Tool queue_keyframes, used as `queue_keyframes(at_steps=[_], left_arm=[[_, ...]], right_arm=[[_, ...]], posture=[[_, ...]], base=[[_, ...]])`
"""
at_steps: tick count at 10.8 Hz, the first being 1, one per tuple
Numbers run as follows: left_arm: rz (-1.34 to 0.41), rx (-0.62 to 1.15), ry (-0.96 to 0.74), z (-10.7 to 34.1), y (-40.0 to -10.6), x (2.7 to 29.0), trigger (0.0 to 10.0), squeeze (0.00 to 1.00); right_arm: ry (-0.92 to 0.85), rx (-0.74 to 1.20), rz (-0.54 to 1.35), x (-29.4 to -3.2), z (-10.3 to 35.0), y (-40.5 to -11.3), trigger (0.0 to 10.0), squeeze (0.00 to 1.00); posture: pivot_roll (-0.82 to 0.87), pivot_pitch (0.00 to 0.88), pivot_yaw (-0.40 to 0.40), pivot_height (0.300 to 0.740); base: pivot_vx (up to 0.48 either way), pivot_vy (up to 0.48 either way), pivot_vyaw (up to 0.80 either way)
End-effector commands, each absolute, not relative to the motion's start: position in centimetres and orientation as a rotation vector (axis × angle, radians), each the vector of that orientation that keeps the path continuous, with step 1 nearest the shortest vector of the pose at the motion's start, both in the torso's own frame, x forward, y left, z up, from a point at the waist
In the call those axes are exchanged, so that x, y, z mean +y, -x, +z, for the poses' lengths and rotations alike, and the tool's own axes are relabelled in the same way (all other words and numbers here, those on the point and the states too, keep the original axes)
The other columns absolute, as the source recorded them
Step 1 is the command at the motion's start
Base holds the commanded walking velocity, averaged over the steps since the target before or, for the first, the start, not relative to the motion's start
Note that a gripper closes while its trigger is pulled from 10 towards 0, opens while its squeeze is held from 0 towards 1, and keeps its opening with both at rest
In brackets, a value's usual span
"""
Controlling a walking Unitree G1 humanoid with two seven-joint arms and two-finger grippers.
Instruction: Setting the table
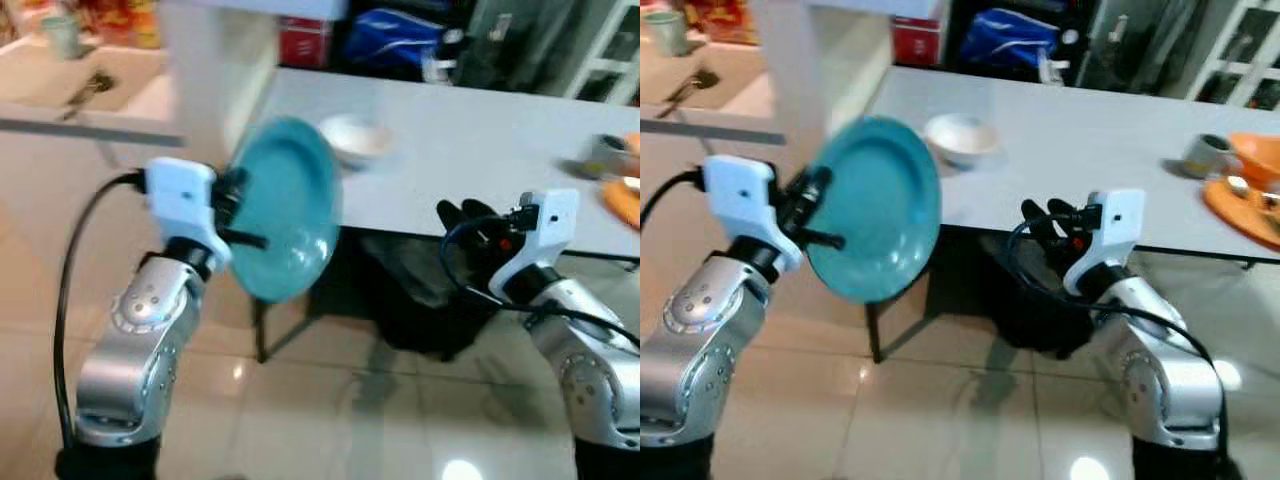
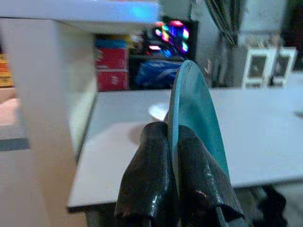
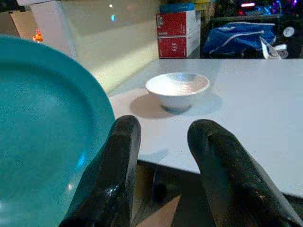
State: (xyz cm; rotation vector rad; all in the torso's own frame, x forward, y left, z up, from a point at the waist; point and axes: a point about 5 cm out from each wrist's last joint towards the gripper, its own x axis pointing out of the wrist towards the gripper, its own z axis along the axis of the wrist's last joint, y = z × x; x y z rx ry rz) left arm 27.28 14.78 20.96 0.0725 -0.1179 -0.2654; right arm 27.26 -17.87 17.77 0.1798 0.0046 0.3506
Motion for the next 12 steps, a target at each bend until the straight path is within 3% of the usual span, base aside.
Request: queue_keyframes(at_steps=[1,4,12], left_arm=[[-0.277,-0.142,-0.103,21.2,-27.2,14.8,10.0,0.00],[-0.253,-0.066,-0.109,20.1,-27.9,14.9,10.0,0.00],[-0.260,-0.048,0.021,19.7,-28.8,14.2,10.0,0.00]], right_arm=[[-0.201,0.027,0.356,-17.2,17.4,-27.7,10.0,0.00],[-0.218,0.066,0.352,-16.4,16.3,-28.2,10.0,0.00],[-0.210,0.073,0.364,-16.3,16.0,-28.7,10.0,0.00]], posture=[[0.00,0.015,-0.051,0.740],[0.00,0.008,-0.052,0.740],[-0.01,0.000,-0.066,0.740]], base=[[0.000,0.000,0.00],[0.361,0.000,-0.66],[0.422,0.000,0.00]])
